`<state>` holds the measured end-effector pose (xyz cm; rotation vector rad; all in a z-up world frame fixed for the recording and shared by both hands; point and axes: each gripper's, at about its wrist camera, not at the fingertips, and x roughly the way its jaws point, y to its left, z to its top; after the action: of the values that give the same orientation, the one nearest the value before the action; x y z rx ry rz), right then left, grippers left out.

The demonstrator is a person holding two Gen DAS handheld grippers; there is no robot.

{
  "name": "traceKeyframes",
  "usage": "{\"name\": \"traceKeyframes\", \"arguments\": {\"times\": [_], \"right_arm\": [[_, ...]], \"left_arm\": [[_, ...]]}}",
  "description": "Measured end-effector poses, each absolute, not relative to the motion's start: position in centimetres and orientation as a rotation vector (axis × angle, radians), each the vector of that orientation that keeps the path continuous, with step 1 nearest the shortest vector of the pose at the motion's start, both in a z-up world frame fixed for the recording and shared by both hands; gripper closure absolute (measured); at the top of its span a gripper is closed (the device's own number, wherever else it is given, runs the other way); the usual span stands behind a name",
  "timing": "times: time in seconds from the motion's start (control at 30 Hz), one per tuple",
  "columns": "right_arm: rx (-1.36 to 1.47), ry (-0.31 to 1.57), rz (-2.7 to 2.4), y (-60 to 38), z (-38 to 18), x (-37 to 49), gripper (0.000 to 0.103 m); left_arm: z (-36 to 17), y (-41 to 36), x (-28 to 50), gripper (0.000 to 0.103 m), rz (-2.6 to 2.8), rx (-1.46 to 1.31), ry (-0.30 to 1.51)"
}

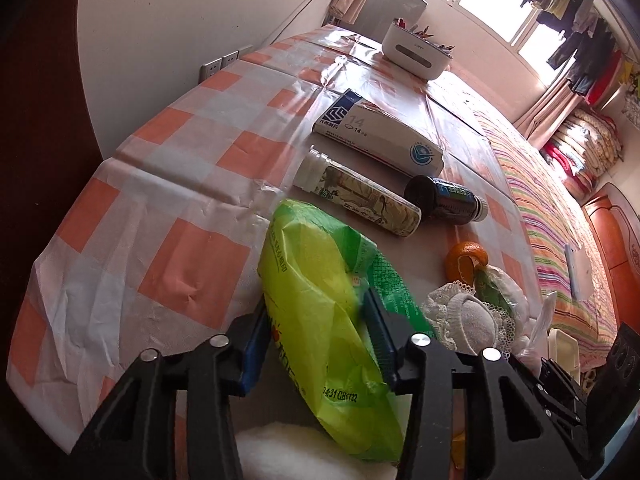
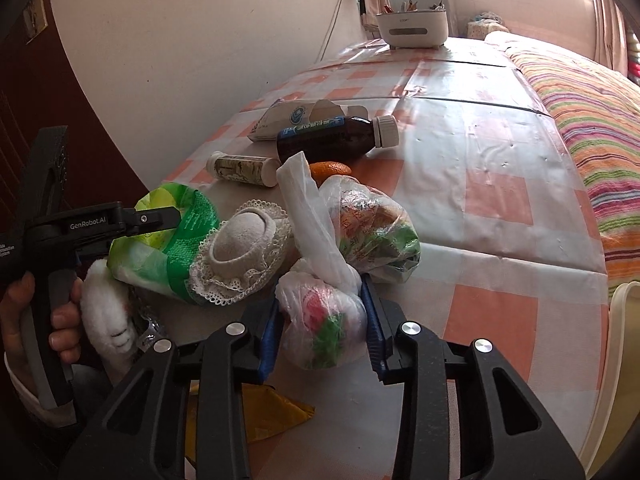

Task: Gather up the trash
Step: 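Grasp the white plastic bag with the right tool while the left tool grasps the green bag, then carry the white bag to the bin with the right tool while the left holds the green bag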

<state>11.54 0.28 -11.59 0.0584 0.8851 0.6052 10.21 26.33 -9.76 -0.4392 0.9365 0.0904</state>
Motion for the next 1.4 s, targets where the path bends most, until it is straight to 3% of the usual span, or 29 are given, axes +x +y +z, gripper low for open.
{"name": "traceKeyframes", "arguments": {"times": [0.3,1.03,1.4], "right_arm": [[0.1,0.811,0.563,-1.6,-10.3,11.0,0.069],[0.177,0.723,0.493,-5.6,-8.6,10.4,0.069],[0.204,0.702,0.438,-8.5,-8.1,9.7,0.069]], "left_arm": [[-7.7,25.4,9.4,0.083,0.126,-0.345,0.797],[-2.1,21.7,7.9,0.084,0.08,-0.319,0.556],[-1.2,16.9,8.0,0.084,-0.029,-0.267,0.538]]}}
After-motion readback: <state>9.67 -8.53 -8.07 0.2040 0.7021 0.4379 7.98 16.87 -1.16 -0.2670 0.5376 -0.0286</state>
